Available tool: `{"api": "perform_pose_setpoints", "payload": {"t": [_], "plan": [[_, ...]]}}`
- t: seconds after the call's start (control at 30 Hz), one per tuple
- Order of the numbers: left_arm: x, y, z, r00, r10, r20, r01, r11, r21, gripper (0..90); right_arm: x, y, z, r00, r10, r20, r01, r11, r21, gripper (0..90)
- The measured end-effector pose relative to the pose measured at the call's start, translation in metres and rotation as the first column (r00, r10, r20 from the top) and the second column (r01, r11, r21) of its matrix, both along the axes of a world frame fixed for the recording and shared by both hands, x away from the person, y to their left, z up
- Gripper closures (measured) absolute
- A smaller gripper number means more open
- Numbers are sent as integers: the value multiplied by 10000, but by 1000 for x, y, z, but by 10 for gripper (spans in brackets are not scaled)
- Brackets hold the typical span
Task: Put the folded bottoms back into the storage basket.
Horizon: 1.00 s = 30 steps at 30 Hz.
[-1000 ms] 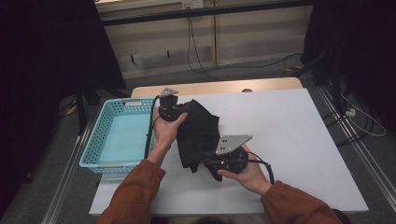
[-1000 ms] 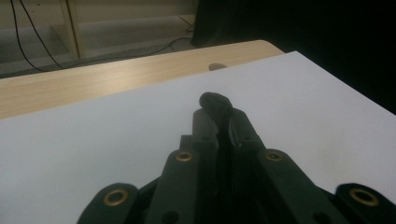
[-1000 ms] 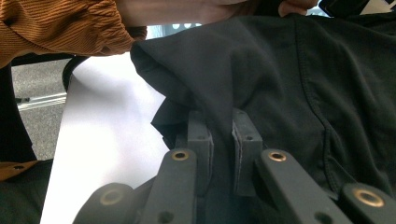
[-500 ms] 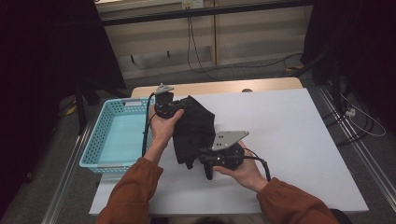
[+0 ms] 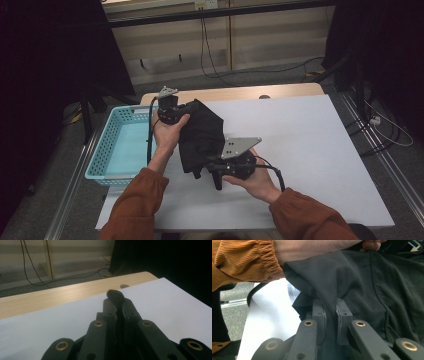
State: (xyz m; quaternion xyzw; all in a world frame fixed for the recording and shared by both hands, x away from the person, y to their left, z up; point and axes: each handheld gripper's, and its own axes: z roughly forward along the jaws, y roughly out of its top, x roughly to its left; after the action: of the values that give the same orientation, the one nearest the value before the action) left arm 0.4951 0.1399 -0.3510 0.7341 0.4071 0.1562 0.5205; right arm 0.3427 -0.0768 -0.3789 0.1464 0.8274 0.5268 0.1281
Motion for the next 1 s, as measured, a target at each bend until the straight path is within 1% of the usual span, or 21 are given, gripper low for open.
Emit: {"api": "perform_pose_setpoints", "payload": {"t": [0.03, 0.13, 0.17, 0.27, 0.4, 0.6, 1.0], "plan": [[0, 2, 1, 10000, 25, 26, -25, 10000, -46, 838, 0, 1, 0, 10000, -2, 7, 2, 10000, 9, 815], [0, 5, 3, 10000, 82, 31, -82, 10000, -10, 838, 1, 4, 2, 10000, 65, 41, -65, 10000, 30, 815], [0, 7, 3, 9999, 108, 48, -107, 9999, -95, 838, 2, 5, 2, 10000, 69, 48, -69, 10000, 43, 815], [0, 10, 5, 9998, 171, 43, -171, 9998, -30, 838, 2, 9, 4, 9999, 125, 61, -125, 9999, 88, 815], [-1, 15, 8, 9998, 205, 77, -205, 9998, -55, 838, 3, 12, 5, 9998, 205, 55, -206, 9997, 125, 815], [0, 21, 14, 9992, 321, 229, -320, 9995, -54, 838, 6, 18, 8, 9996, 269, 110, -272, 9993, 244, 815], [1, 42, 21, 9975, 633, 304, -628, 9979, -148, 838, 12, 33, 15, 9987, 467, 185, -475, 9979, 444, 815]]}}
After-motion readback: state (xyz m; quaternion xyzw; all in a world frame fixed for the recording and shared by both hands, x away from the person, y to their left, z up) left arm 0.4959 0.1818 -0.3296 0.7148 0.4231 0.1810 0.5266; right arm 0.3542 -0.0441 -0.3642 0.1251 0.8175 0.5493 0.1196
